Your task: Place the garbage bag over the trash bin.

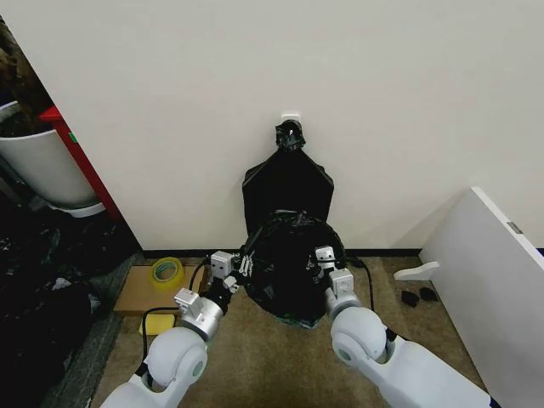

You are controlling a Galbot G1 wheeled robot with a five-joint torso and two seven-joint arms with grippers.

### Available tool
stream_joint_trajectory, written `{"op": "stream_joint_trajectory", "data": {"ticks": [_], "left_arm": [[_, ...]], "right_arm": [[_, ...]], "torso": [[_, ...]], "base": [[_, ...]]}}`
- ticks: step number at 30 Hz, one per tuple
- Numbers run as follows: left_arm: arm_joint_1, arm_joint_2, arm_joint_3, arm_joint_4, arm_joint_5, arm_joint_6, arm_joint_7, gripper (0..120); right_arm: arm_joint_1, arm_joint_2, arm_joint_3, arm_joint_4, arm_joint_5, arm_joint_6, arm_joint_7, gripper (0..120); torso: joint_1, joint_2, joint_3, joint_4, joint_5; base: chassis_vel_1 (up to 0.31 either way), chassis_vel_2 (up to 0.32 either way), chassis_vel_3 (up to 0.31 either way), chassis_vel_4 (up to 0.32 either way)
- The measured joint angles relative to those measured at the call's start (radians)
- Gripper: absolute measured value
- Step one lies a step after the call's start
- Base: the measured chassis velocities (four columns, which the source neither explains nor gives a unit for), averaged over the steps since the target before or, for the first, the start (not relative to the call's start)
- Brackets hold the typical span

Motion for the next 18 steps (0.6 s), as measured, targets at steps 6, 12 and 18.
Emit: {"op": "stream_joint_trajectory", "data": {"ticks": [6, 12, 18], "left_arm": [[0.001, 0.002, -0.002, 0.001, 0.006, 0.000, 0.000, 5], [0.000, -0.002, -0.001, 0.018, 0.022, -0.002, -0.004, 5], [-0.001, -0.008, 0.003, 0.029, 0.031, -0.023, 0.002, 5]], "right_arm": [[-0.026, -0.019, 0.030, 0.042, -0.040, 0.017, -0.029, 0], [-0.058, -0.053, 0.031, 0.136, 0.034, 0.107, -0.109, 0], [-0.034, -0.040, 0.008, 0.167, 0.196, 0.031, -0.056, 0]], "torso": [[0.000, 0.000, 0.000, -0.0002, 0.0000], [0.000, 0.000, 0.000, -0.0003, -0.0002], [0.000, 0.000, 0.000, 0.0000, -0.0001]], "base": [[0.000, 0.000, 0.000, 0.000], [0.000, 0.000, 0.000, 0.000], [0.000, 0.000, 0.000, 0.000]]}}
